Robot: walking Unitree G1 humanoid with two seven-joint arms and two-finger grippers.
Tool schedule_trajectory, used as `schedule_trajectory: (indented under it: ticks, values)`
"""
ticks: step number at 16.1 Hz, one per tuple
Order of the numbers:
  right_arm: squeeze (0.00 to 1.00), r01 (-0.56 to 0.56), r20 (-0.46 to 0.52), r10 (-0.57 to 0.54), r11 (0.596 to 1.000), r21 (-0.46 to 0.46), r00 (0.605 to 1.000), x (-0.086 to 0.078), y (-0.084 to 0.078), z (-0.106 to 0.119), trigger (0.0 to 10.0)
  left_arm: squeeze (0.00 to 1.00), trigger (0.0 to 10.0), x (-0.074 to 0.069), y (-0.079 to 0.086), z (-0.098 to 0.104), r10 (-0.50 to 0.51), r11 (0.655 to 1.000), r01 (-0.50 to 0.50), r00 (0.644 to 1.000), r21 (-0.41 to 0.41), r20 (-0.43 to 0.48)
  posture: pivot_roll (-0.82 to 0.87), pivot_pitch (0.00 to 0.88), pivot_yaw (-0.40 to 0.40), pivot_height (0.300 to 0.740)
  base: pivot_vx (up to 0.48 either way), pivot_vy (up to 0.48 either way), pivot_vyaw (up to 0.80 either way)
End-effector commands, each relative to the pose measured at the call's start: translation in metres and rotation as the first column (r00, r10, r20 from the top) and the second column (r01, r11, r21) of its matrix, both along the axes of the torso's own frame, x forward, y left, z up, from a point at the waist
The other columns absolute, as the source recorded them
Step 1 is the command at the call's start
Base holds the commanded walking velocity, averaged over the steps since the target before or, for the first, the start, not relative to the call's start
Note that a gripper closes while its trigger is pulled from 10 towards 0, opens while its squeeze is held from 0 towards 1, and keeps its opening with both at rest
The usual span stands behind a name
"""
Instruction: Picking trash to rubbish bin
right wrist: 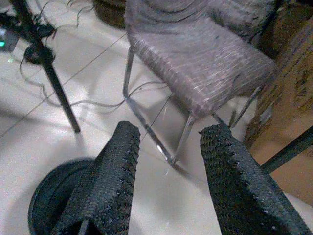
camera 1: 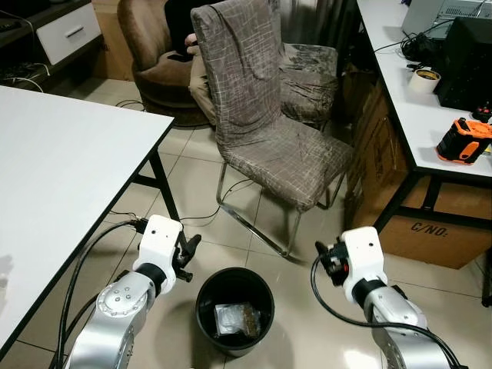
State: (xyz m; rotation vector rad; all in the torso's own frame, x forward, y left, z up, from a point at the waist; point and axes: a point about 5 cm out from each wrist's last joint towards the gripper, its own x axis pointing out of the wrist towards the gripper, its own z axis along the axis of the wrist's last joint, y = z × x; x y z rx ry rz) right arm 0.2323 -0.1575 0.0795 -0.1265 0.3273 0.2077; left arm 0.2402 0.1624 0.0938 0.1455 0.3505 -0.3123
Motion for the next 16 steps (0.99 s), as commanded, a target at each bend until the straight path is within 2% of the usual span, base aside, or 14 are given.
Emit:
schedule_trajectory:
  ticks: [1, 4, 5, 6, 11, 16]
  values:
    - [0.00, 0.026, 0.044, -0.027, 0.999, 0.019, 0.999, 0.004, -0.001, 0.007, 10.0, 0.00, 10.0, 0.001, 0.003, 0.007, 0.009, 1.000, -0.010, 1.000, 0.018, 0.022, -0.06, 0.026, 0.003, 0.740, 0.000, 0.000, 0.00]
    - [0.00, 0.028, 0.097, -0.029, 1.000, 0.007, 0.995, 0.002, 0.002, 0.010, 10.0, 0.00, 10.0, 0.004, 0.003, 0.012, 0.015, 1.000, -0.016, 0.999, 0.018, 0.038, -0.07, 0.031, 0.021, 0.740, 0.000, 0.000, 0.00]
    - [0.00, 0.068, 0.101, -0.075, 0.995, 0.073, 0.992, -0.002, -0.002, 0.011, 10.0, 0.00, 10.0, 0.005, 0.002, 0.011, 0.008, 1.000, -0.009, 0.999, 0.016, 0.033, -0.08, 0.033, 0.034, 0.740, 0.000, 0.000, 0.00]
    - [0.00, 0.093, 0.092, -0.101, 0.992, 0.085, 0.991, -0.003, -0.005, 0.010, 10.0, 0.00, 10.0, 0.005, 0.001, 0.010, 0.008, 1.000, -0.008, 1.000, 0.018, 0.025, -0.08, 0.031, 0.041, 0.740, 0.000, 0.000, 0.00]
    - [0.00, 0.119, 0.086, -0.126, 0.990, 0.078, 0.988, -0.007, -0.010, 0.008, 10.0, 0.00, 10.0, 0.010, -0.004, 0.011, -0.018, 0.999, 0.018, 1.000, 0.028, 0.016, -0.08, 0.026, 0.051, 0.740, -0.265, 0.000, 0.00]
    - [0.00, 0.089, 0.079, -0.096, 0.992, 0.086, 0.992, 0.000, -0.004, 0.006, 10.0, 0.00, 10.0, 0.010, 0.002, 0.016, 0.016, 1.000, -0.017, 0.999, 0.024, 0.031, -0.05, 0.006, 0.023, 0.740, -0.277, 0.000, 0.00]
